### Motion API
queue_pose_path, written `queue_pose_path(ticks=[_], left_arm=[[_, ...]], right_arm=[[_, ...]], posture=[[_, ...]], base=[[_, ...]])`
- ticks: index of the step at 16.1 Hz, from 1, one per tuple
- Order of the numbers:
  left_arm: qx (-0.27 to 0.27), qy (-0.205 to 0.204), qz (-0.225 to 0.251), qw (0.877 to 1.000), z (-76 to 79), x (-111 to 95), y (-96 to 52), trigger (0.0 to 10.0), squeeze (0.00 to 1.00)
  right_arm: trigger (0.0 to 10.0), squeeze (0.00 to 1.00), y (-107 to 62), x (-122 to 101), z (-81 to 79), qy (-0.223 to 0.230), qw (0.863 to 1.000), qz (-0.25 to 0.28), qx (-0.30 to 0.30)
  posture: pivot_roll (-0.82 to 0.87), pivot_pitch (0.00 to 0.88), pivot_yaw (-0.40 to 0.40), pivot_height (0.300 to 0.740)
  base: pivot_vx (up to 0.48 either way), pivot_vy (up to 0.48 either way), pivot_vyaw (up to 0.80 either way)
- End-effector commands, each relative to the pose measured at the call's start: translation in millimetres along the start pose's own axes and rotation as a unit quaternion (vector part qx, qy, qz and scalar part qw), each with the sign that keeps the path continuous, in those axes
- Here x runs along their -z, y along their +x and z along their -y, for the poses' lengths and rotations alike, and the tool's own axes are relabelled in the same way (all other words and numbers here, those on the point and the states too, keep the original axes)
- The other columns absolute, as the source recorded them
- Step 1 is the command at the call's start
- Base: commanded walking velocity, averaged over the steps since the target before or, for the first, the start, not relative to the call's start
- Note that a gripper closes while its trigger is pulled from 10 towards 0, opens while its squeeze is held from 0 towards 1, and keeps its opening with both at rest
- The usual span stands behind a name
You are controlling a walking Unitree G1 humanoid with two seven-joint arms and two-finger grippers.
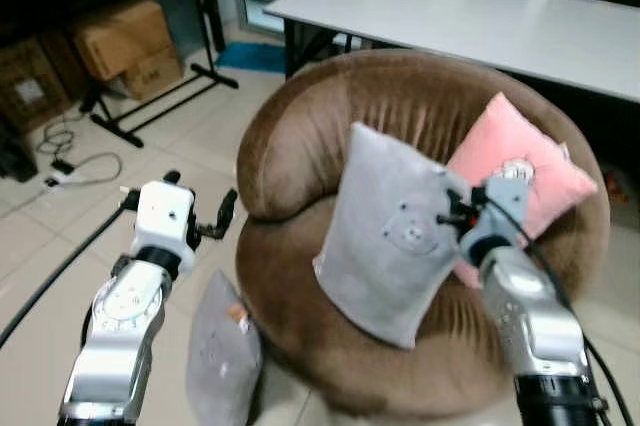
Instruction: Move the pillow to the sofa from floor
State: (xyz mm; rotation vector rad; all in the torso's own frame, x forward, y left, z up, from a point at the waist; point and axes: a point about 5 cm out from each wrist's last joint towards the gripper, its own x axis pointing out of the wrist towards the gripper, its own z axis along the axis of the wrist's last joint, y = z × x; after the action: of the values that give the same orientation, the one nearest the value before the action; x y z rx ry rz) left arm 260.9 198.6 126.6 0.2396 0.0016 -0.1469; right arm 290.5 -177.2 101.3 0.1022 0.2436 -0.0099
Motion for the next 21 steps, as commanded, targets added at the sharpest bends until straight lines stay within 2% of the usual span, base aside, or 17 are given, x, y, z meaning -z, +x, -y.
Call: queue_pose_path(ticks=[1, 3, 6, 9, 13, 15, 16, 18, 21], left_arm=[[-0.002, 0.008, 0.0, 1.0, -6.1, -1.3, -1.3, 10.0, 0.0], [0.005, 0.011, -0.002, 1.0, -5.9, -1.1, -1.6, 10.0, 0.0], [0.075, 0.038, -0.026, 0.996, 2.3, 7.6, -7.9, 10.0, 0.0], [0.086, 0.031, -0.024, 0.996, -1.3, 6.3, -8.9, 10.0, 0.0], [0.148, 0.031, -0.045, 0.988, 4.6, 10.7, -15.8, 10.0, 0.0], [0.211, 0.039, -0.075, 0.974, 11.8, 19.5, -22.8, 10.0, 0.0], [0.224, 0.045, -0.08, 0.97, 12.5, 21.0, -23.5, 10.0, 0.0], [0.236, 0.042, -0.079, 0.968, 11.0, 19.4, -20.9, 10.0, 0.0], [0.243, 0.038, -0.081, 0.966, 10.2, 19.3, -20.5, 10.0, 0.0]], right_arm=[[10.0, 0.0, 2.2, -7.0, -10.5, 0.001, 1.0, 0.015, -0.016], [10.0, 0.0, 2.3, -10.0, -12.7, 0.004, 1.0, 0.019, -0.023], [10.0, 0.0, 1.7, -15.2, -17.9, -0.003, 0.999, 0.017, -0.042], [10.0, 0.0, 2.2, -18.8, -22.9, 0.004, 0.999, 0.018, -0.051], [10.0, 0.0, 8.8, -24.1, -28.3, 0.058, 0.996, 0.012, -0.06], [10.0, 0.0, 20.6, -21.1, -24.2, 0.098, 0.995, -0.005, -0.027], [10.0, 0.0, 26.8, -18.8, -20.5, 0.107, 0.994, -0.011, -0.005], [10.0, 0.0, 48.6, -19.2, -7.9, 0.151, 0.988, -0.011, 0.043], [10.0, 0.0, 61.2, -23.5, 8.0, 0.16, 0.984, -0.009, 0.077]], posture=[[0.0, 0.0, 0.009, 0.74], [0.0, 0.0, 0.01, 0.74], [0.0, 0.0, 0.0, 0.74], [0.01, 0.0, -0.009, 0.74], [0.02, 0.0, -0.019, 0.74], [0.02, 0.0, -0.022, 0.74], [0.02, 0.0, -0.017, 0.74], [0.02, 0.0, -0.016, 0.74], [0.03, 0.0, -0.022, 0.74]], base=[[0.349, 0.0, -0.8], [0.349, 0.0, -0.8], [0.0, 0.0, 0.0], [0.0, 0.0, 0.0], [0.0, 0.0, 0.0], [0.0, 0.0, 0.0], [0.0, 0.0, 0.0], [0.0, 0.0, 0.0], [0.0, 0.0, 0.0]])
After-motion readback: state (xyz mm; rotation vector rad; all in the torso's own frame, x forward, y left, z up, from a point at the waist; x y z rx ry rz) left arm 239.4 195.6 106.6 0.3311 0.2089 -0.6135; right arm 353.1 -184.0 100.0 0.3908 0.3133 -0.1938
